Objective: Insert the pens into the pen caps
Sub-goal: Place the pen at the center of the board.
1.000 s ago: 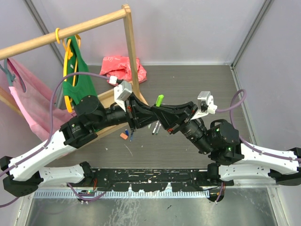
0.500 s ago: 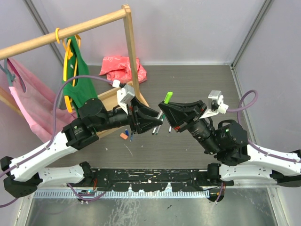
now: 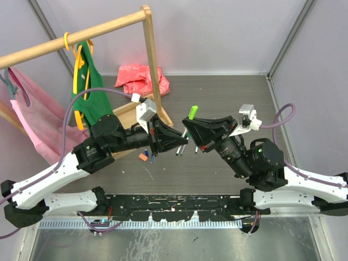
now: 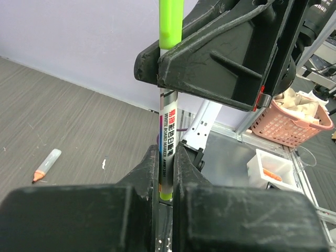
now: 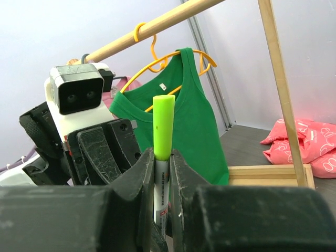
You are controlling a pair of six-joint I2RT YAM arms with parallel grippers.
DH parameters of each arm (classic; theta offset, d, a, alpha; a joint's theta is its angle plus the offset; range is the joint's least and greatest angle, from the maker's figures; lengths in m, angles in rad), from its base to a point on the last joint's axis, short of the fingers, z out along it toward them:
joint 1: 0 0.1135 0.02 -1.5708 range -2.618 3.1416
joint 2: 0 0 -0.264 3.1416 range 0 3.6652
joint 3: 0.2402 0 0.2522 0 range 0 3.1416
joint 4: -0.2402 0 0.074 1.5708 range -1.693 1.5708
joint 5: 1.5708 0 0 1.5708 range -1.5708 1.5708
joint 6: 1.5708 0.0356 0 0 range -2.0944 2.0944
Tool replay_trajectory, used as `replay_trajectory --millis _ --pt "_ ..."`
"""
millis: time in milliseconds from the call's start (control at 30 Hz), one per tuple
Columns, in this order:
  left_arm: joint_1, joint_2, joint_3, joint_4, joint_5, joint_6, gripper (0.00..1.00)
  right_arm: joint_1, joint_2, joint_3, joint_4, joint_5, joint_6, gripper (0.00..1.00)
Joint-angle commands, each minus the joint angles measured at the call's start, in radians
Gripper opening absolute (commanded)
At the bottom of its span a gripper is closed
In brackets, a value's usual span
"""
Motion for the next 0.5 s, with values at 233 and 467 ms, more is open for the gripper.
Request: replay_trajectory --millis 233,467 --pt "0.002 -0.017 0.025 0.082 -0.014 -0.014 0.0 0.003 -0.013 -0.021 0.016 -0.007 0.042 0.43" --pt "0.002 -0.016 0.023 0.085 -0.02 -0.013 0.0 0.003 -0.023 -0.038 0.003 -0.014 0.068 0.4"
